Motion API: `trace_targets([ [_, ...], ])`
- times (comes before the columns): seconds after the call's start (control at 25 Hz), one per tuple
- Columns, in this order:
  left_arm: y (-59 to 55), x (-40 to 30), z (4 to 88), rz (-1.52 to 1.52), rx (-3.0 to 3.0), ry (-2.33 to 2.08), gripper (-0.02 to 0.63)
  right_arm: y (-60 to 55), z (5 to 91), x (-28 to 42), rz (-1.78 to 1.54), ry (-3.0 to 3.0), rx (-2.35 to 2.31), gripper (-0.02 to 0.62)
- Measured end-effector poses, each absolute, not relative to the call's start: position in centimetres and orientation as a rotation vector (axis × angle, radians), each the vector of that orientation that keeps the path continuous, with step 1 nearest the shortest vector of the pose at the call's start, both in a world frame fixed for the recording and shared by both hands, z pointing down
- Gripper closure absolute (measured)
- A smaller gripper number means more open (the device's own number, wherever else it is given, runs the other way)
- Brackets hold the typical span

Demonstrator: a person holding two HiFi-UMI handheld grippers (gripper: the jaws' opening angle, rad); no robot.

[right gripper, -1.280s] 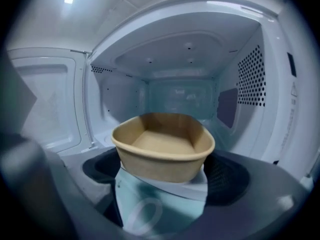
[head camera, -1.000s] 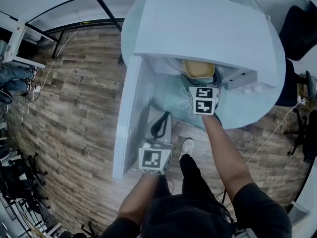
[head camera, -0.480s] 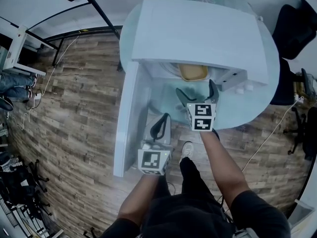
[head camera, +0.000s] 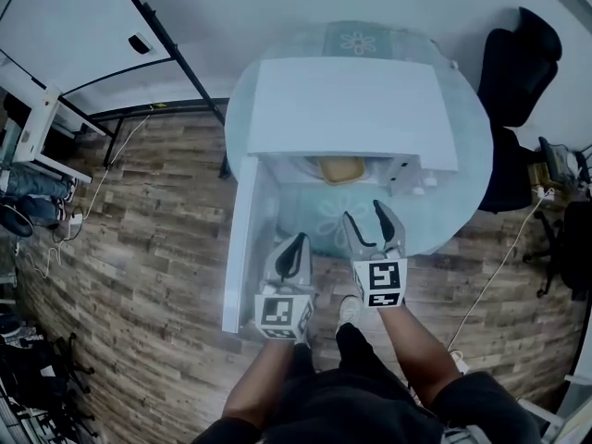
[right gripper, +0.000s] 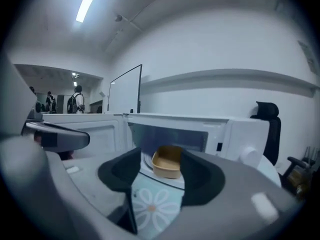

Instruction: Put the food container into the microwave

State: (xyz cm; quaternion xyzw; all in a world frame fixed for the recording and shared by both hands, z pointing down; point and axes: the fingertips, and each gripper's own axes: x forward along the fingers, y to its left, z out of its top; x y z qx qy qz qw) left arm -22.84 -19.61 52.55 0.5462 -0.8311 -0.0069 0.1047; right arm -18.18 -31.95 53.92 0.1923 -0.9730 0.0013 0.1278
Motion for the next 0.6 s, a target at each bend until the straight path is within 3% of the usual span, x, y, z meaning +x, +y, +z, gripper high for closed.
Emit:
trace_targets([
  [0.08, -19.7, -22.6, 51.5, -0.022, 1.627, -2.456, 0.600, -31.9, 52.5, -17.1, -0.012, -2.845, 0.578, 0.434],
  [0.24, -20.0, -21.8, 49.4, -0.002, 1.674, -2.460, 0.600, -31.4, 49.9, -15.4, -0.041, -2.881, 0.578, 0.584],
  [0.6, -19.4, -19.6, 45.5, 0.021, 1.763, -2.449, 0.600, -28.5, 44.5, -13.2, -0.059, -2.953, 0.487, 0.594],
])
